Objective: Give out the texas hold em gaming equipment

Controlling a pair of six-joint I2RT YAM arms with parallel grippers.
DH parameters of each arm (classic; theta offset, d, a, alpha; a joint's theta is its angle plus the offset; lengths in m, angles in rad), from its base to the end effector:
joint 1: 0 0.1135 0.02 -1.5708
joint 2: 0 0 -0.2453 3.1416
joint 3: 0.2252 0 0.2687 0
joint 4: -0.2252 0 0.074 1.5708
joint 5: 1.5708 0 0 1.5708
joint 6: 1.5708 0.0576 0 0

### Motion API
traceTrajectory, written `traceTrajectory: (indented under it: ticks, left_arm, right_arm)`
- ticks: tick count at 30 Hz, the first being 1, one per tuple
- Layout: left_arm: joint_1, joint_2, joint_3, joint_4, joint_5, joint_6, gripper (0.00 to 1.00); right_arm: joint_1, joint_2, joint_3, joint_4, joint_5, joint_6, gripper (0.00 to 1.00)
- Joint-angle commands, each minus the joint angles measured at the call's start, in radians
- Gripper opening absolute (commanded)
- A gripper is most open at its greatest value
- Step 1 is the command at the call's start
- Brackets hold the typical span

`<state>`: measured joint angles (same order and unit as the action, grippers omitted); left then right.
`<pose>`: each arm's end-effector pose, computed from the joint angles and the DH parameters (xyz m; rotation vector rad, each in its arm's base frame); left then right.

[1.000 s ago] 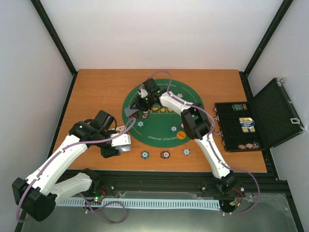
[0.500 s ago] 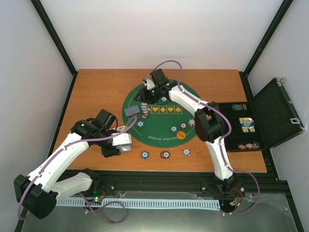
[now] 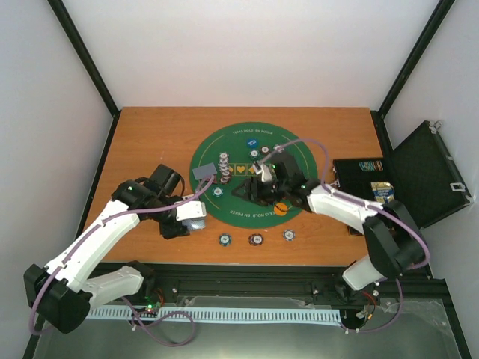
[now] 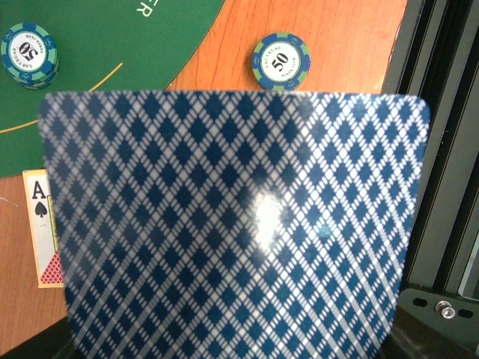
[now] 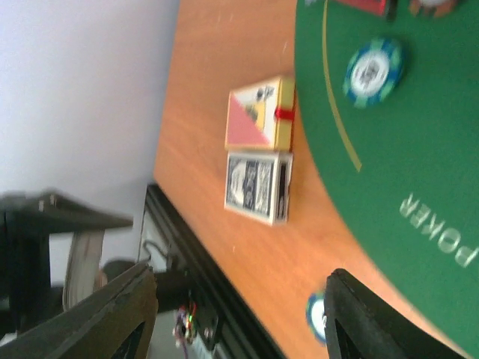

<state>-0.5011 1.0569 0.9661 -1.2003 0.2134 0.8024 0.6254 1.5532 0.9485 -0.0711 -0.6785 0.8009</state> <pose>0.1710 -0.1076 0.2379 1.7470 2.2195 -0.2394 0.2691 0.2389 0.1849 -0.2023 2.5226 1.4495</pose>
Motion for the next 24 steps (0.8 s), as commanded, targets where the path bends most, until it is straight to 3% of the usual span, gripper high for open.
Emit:
traceTrajectory:
  ticks: [1,6,15,24]
  left_arm:
    - [-0.004,0.01,0.052,0.009,0.023,-0.025,0.27]
    - [-0.004,0.02,0.063,0.005,0.026,-0.029,0.27]
    - [-0.003,0.034,0.104,-0.01,0.064,-0.049,0.27]
    - [-0.003,0.038,0.112,-0.013,0.074,-0.046,0.27]
  right_arm:
    - [0.071,-0.149,-0.172,0.275,-0.01,0.162,0.63]
    - [0.156,-0.214,-0.255,0.363,0.017,0.234,0.67]
    - [0.239,-0.126,-0.238,0.542,-0.013,0.312,0.72]
    - [0.272,-0.075,-0.219,0.615,-0.007,0.362,0.72]
